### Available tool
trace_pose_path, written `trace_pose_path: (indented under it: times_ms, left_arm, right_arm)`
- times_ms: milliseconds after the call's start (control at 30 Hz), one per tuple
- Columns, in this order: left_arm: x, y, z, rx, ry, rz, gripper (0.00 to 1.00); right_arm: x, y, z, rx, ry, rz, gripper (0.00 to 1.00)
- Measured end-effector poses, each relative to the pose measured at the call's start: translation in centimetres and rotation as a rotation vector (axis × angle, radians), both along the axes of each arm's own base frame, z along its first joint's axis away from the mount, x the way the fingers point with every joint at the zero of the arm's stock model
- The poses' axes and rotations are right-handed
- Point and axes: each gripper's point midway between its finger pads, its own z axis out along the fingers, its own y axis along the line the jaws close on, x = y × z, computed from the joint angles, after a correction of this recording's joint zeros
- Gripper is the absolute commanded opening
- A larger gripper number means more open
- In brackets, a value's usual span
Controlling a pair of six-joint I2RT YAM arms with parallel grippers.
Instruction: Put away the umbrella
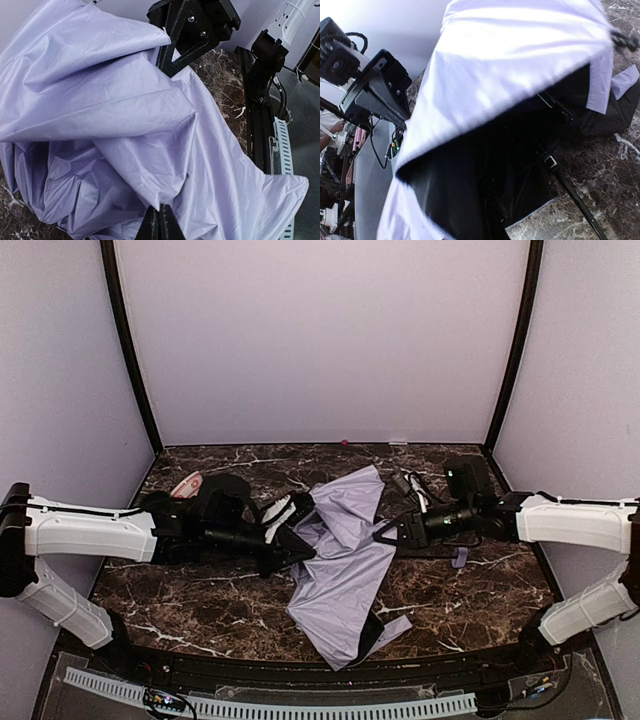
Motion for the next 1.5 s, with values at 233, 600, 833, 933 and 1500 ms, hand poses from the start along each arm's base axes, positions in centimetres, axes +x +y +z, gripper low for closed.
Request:
trace_pose_path:
  times_ms: [233,600,833,933,1500]
  left_arm:
    - [-0.4,0.5,-0.6,0.044,-0.028,-0.034,0.73]
    - [6.0,0.7,6.3,-0.004,-0.236,0.059,0.84]
    - [8.7,-1.6,5.0,0.032,-0.201,0.05,0.37]
    - [9.2,-2.0,4.7,0.057,-0.199,0.038,0.0]
    - [4.7,-2.7,7.8,-0.007,-0.169,-0.076,0.0]
  right_arm:
    - [-1.1,-0.2,0.6,-0.061,-0.06,0.051,0.75]
    - [2.1,-0.3,4.1,-0.002,-0.107,-0.103,0.75]
    - [4.6,1.8,3.7,0.045,-0.047,-0.116,0.24]
    - [4.6,2.1,3.9,0.064,-0.036,-0.11,0.01]
    - [4.4,1.1,7.8,0.071,-0.157,-0.03,0.0]
